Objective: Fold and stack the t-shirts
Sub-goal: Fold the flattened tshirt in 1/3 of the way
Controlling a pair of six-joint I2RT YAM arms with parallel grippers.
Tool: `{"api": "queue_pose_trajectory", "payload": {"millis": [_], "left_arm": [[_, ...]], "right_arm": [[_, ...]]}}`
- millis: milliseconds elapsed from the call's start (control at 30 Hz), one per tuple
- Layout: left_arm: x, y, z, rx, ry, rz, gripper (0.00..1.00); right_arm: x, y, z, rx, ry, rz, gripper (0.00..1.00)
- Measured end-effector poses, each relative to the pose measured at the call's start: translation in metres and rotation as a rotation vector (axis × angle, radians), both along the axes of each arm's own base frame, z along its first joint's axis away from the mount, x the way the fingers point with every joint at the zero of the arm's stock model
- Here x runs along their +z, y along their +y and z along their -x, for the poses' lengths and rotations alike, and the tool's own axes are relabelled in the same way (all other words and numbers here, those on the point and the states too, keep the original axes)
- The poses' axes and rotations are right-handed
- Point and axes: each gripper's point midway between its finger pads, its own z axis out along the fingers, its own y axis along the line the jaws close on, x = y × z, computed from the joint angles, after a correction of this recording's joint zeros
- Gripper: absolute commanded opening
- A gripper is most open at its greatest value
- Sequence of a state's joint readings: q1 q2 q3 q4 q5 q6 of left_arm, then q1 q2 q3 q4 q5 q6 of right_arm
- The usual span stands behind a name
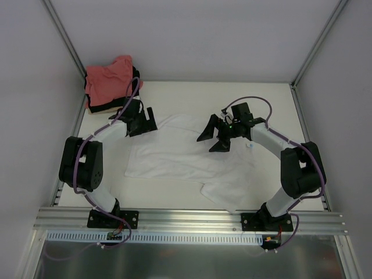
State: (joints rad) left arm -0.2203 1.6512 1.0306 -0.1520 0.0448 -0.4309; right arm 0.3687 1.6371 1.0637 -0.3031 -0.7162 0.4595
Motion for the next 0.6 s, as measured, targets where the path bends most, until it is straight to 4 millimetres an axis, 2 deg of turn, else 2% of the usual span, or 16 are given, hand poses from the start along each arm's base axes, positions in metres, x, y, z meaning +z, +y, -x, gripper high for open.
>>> {"api": "queue_pose_trajectory", "payload": {"millis": [267, 600], "left_arm": [[-0.007, 0.009, -0.020, 0.032, 0.027, -0.058, 0.80], [-0.022, 0.024, -0.017, 0.061, 0.098, -0.148, 0.77]], "right_arm": [[-0.001, -0.001, 0.001, 0.001, 0.003, 0.001, 0.99], [-0.001, -0.001, 0.001, 0.004, -0.001, 0.002, 0.99]]}}
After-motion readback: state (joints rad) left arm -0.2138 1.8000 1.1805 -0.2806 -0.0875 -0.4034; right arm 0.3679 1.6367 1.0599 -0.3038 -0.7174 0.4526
